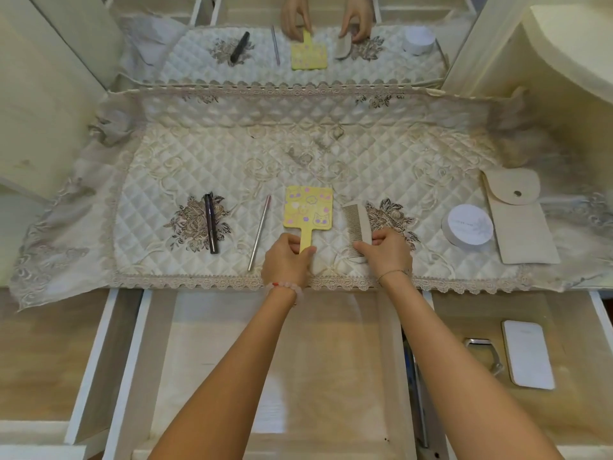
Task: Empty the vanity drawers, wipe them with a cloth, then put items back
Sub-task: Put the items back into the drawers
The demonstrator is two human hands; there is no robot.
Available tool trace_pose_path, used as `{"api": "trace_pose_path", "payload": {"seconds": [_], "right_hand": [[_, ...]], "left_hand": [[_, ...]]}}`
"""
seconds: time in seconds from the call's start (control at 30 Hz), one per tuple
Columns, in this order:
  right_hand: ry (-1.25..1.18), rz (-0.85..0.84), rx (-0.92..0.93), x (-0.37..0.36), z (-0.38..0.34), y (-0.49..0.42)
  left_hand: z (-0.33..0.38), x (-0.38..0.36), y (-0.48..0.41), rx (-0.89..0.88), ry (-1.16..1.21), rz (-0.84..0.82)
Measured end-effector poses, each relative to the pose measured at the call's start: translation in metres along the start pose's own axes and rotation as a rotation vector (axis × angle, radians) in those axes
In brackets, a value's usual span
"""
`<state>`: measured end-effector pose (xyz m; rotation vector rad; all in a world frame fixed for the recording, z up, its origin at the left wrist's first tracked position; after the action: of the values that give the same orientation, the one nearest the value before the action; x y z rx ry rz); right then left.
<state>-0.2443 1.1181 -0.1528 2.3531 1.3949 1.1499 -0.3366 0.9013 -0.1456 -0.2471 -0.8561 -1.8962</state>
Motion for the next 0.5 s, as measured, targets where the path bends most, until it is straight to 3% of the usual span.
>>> {"api": "trace_pose_path", "payload": {"seconds": [0.17,0.33,0.5], "right_hand": [[-0.065,-0.045,0.002,-0.001,0.003,0.001],[-0.344,-0.119,0.033,-0.004,0.005,0.015],[-0.578,-0.176,0.065,-0.004,0.005,0.045]], "left_hand": [[-0.012,0.002,-0.001,0.038,0.226,-0.036],[-0.023,-0.001,0.009,0.093,0.594,-0.116],[-0.023,0.011,0.038,0.047,0.685,-0.11]]}}
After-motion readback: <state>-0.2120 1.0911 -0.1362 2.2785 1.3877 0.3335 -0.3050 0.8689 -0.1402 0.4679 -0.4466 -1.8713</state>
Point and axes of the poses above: each hand's wrist, its own y-axis away from the middle knuckle, its own x-axis out of the back of the hand, z = x × y, the point moved 10 cm from there along -y, towards the middle knuckle, and after that the axes turned 12 degrees about -z, right-handed, at the moved point
